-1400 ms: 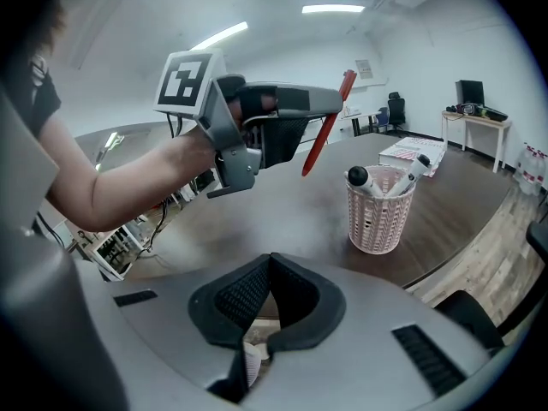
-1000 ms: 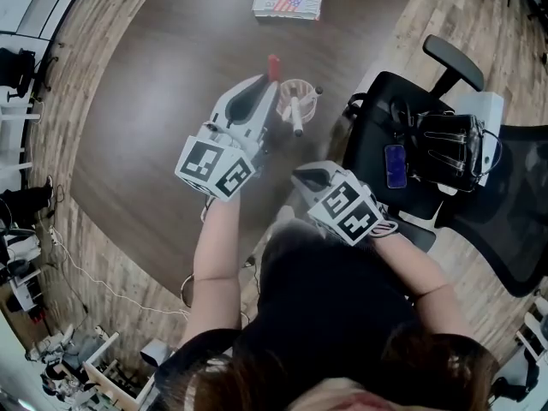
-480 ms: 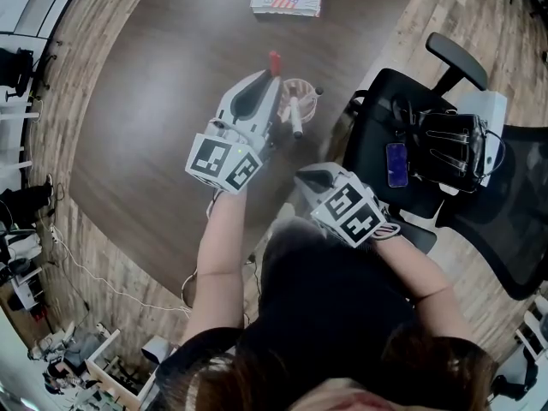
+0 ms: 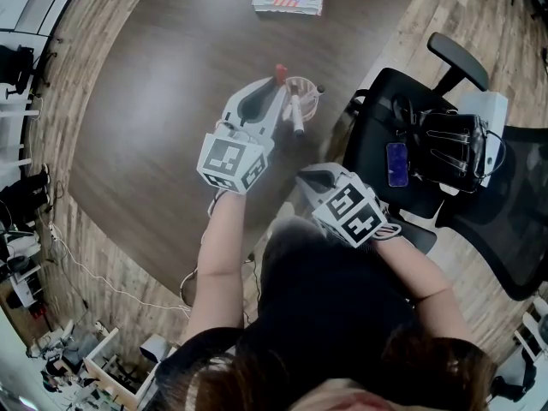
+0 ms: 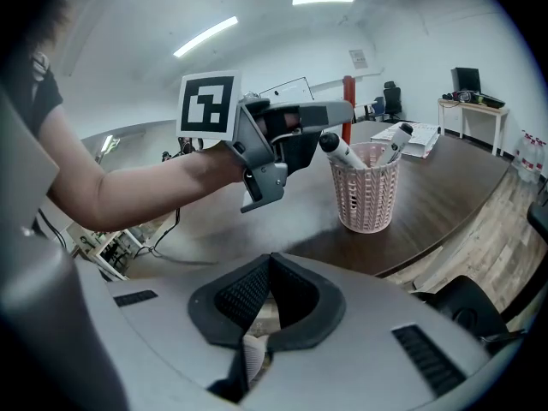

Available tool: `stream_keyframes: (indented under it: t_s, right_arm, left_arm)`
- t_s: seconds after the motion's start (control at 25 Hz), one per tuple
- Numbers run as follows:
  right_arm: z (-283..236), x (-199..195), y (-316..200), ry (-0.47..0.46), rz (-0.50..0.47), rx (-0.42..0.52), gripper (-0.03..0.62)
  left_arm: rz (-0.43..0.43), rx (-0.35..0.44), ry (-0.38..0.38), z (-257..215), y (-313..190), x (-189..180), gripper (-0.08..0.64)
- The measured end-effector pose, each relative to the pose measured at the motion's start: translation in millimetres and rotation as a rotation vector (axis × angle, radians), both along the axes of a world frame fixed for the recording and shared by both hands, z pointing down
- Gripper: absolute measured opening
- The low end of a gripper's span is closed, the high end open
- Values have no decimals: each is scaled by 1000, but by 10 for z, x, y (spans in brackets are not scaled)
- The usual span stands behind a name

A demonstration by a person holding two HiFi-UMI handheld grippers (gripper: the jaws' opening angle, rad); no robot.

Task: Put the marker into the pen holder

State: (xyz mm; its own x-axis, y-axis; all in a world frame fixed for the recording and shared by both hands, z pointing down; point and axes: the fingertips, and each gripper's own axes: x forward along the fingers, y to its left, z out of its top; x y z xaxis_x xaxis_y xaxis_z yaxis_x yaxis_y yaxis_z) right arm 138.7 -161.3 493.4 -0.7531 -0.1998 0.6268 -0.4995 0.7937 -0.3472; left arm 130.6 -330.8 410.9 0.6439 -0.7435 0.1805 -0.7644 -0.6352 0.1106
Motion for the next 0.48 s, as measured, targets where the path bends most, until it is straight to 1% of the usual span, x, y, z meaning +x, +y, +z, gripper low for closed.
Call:
stream_keyframes:
  t_s: [0.08,0.24,0.48]
  right_arm:
    - [10,-9,25,0,-4,-7,18]
    - [55,-25,33,6,-3,-1,18]
    - [-47,-64,-3,-6,5,24,18]
  left_arm:
    - [-5,-18,-35,73,15,-16,63]
    - [-5,-53,-42,132,22,-65,69]
    - [-8,-66,-53,110,83,-131,69]
